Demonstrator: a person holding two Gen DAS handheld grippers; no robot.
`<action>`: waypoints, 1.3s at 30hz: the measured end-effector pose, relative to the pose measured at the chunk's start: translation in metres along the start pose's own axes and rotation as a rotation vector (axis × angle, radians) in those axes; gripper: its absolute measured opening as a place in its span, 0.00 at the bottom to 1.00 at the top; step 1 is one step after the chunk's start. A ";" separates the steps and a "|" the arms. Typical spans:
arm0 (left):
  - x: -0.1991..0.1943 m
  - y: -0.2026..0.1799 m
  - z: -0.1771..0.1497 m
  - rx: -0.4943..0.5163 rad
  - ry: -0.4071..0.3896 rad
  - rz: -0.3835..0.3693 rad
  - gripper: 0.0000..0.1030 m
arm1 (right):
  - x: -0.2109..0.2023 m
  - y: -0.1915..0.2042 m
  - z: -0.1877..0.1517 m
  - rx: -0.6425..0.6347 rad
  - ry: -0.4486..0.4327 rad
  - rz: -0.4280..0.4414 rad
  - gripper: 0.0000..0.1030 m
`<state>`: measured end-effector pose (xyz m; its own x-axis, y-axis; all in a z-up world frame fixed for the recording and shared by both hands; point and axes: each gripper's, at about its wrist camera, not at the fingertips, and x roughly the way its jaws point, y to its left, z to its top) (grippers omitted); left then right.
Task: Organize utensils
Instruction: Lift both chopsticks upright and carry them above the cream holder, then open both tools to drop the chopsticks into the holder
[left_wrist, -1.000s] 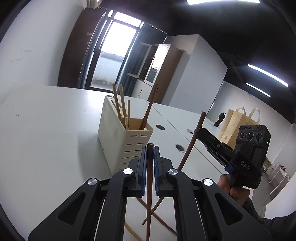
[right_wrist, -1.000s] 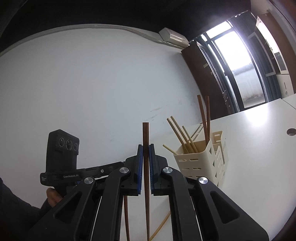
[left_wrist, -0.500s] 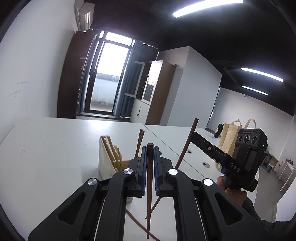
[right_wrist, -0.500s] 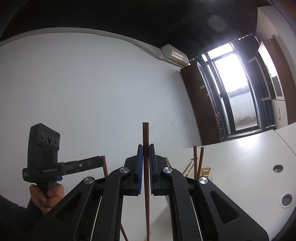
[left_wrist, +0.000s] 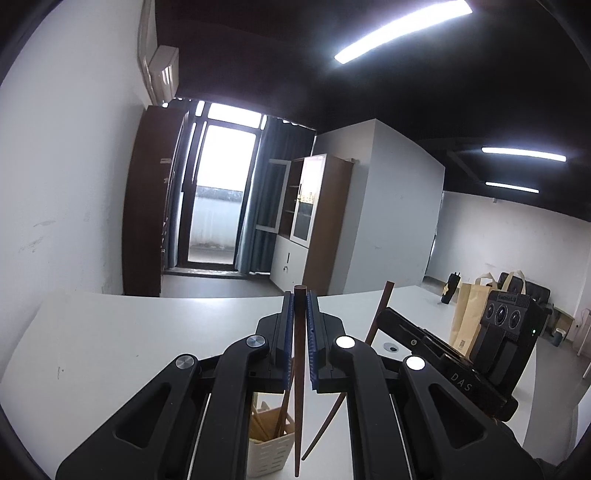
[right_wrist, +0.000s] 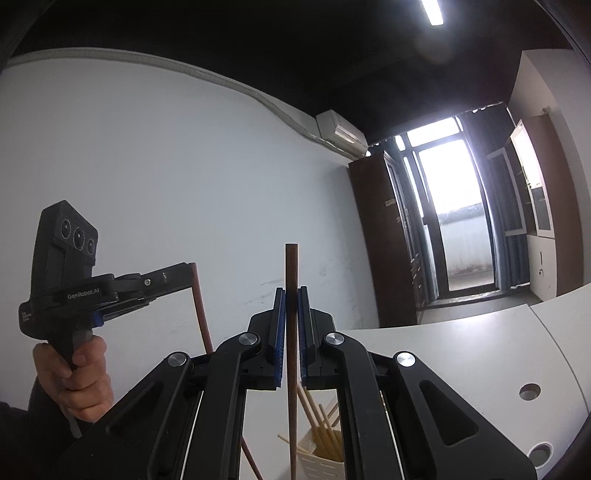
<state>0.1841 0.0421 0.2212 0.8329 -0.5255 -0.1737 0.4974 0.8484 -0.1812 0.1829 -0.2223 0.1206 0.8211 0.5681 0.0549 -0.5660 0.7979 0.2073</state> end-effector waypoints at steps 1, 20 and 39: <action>0.003 -0.001 0.003 0.006 -0.008 0.004 0.06 | 0.001 -0.001 0.003 0.001 -0.005 -0.001 0.07; 0.081 0.014 -0.010 0.042 -0.016 0.034 0.06 | 0.053 -0.028 -0.031 -0.063 0.026 -0.068 0.07; 0.117 0.029 -0.046 0.055 0.083 0.061 0.06 | 0.073 -0.035 -0.060 -0.096 0.102 -0.114 0.07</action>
<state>0.2850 0.0025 0.1508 0.8405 -0.4741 -0.2624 0.4608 0.8801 -0.1144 0.2581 -0.1964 0.0591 0.8715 0.4862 -0.0644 -0.4779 0.8713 0.1116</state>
